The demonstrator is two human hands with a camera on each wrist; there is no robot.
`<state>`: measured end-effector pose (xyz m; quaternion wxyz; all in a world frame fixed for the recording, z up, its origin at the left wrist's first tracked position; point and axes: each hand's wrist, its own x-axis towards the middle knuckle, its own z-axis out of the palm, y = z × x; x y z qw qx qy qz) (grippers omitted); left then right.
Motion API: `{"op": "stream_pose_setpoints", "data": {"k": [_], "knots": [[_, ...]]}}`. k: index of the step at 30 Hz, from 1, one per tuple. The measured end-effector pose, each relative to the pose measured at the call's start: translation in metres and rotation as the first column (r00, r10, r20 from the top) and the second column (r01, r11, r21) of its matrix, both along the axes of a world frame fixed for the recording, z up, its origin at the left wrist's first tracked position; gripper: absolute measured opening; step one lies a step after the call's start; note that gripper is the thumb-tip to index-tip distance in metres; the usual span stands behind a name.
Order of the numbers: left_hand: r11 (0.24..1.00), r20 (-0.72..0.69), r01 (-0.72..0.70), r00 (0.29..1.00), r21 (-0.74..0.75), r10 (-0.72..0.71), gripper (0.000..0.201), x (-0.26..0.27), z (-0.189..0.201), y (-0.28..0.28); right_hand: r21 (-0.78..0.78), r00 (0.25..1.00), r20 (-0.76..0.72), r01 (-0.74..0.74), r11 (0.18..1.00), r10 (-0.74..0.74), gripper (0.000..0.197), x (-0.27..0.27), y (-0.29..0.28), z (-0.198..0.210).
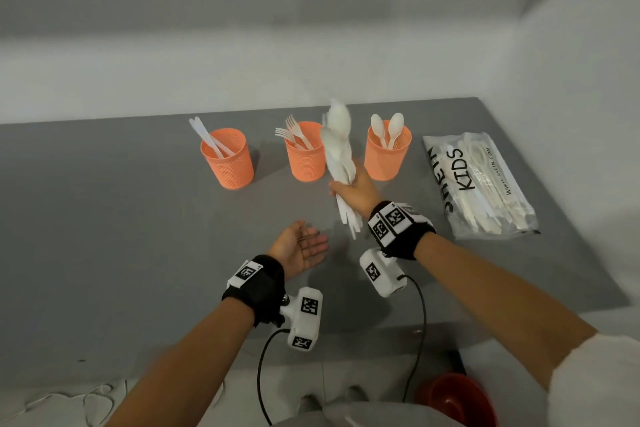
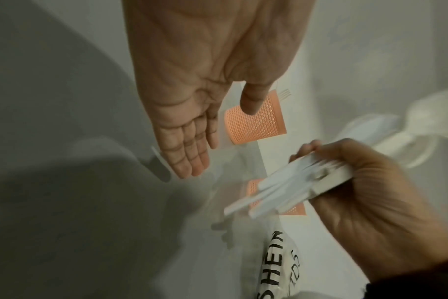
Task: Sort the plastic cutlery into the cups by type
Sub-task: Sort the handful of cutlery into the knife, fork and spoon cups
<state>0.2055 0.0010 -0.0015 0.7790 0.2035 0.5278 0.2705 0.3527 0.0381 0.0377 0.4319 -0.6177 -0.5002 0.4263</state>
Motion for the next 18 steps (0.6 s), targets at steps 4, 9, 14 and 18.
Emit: {"op": "stream_pose_setpoints", "data": {"k": [4, 9, 14, 18], "knots": [[0.998, 0.079, -0.04, 0.996, -0.043, 0.043, 0.054, 0.004, 0.006, 0.003, 0.027, 0.985, -0.169, 0.021, 0.999, -0.016, 0.039, -0.011, -0.003, 0.019], [0.995, 0.163, -0.08, 0.983, -0.062, 0.089, 0.06, 0.013, 0.016, 0.007, 0.126, 0.952, -0.304, 0.088, 0.988, -0.046, 0.043, -0.032, -0.012, 0.025], [0.987, 0.248, -0.16, 0.955, -0.021, 0.16, 0.051, 0.021, 0.035, 0.016, 0.144, 0.951, -0.298, 0.128, 0.981, -0.081, 0.037, -0.041, -0.018, 0.024], [0.99, 0.229, -0.128, 0.967, 0.059, 0.111, 0.039, 0.025, 0.041, 0.016, 0.029, 0.924, -0.356, 0.158, 0.987, -0.137, 0.037, -0.042, -0.021, 0.021]]}}
